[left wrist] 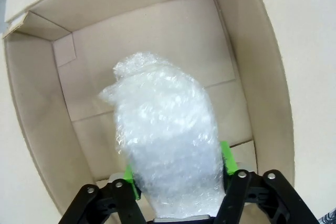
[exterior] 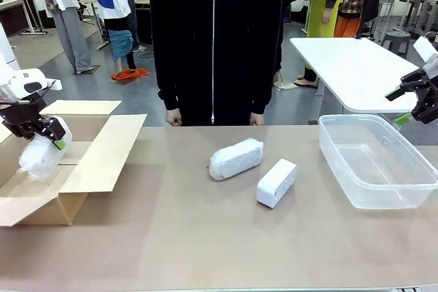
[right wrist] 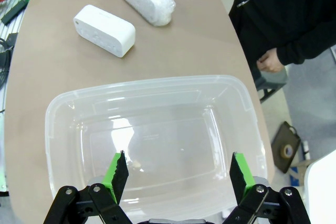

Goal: Separate and place wrapped and unwrapped clocks.
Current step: If the picked Digital clock is wrapped, place it in the Package Box ; if not, place it in the Organizing box, then pick up the Digital clock indicated by the person.

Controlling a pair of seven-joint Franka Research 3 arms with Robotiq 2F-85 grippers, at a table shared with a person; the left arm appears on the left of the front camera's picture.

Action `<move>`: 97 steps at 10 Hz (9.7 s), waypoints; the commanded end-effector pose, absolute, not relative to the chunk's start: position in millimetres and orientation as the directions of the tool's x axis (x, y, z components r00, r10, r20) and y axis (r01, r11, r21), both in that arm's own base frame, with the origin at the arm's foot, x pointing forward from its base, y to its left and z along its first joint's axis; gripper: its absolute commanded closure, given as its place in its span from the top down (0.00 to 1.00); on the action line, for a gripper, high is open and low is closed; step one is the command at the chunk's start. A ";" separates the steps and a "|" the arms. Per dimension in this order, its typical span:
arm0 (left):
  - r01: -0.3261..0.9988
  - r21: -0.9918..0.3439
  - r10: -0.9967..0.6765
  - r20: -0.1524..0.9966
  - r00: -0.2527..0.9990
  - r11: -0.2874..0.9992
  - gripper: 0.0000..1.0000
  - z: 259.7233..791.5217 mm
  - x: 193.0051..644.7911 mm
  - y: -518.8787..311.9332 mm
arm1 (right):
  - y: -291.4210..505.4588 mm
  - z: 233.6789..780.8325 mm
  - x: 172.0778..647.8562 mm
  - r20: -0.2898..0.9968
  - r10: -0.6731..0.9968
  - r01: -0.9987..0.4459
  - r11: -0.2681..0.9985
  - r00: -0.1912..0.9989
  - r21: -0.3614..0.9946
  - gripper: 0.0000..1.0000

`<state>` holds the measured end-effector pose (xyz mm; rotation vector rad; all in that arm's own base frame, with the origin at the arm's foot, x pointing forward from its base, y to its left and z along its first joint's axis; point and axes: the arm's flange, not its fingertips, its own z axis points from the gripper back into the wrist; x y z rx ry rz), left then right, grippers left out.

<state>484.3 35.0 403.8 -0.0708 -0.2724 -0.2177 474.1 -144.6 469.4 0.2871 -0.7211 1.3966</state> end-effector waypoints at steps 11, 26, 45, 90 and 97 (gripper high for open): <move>0.202 -0.022 -0.187 0.284 0.940 0.979 1.00 449.8 463.6 27.8 | -143.4 467.8 474.6 0.612 0.791 -0.958 0.180 0.006 -0.223 1.00; 0.238 -0.022 -0.210 0.395 0.894 0.971 1.00 489.9 421.1 16.1 | -143.4 467.8 474.6 0.612 0.791 -0.958 0.180 0.006 -0.223 1.00; 0.874 0.117 -0.782 0.515 0.352 0.471 1.00 531.6 403.1 40.2 | -143.4 467.8 474.6 0.612 0.791 -0.958 0.180 0.006 -0.223 1.00; 0.969 0.065 -0.810 0.564 0.162 0.239 1.00 514.1 402.2 60.9 | -143.4 467.8 474.6 0.612 0.791 -0.958 0.180 0.006 -0.223 1.00; 0.978 0.037 -0.889 0.426 0.171 0.206 1.00 478.9 428.0 -65.0 | -143.4 467.8 474.6 0.612 0.791 -0.958 0.180 0.006 -0.223 1.00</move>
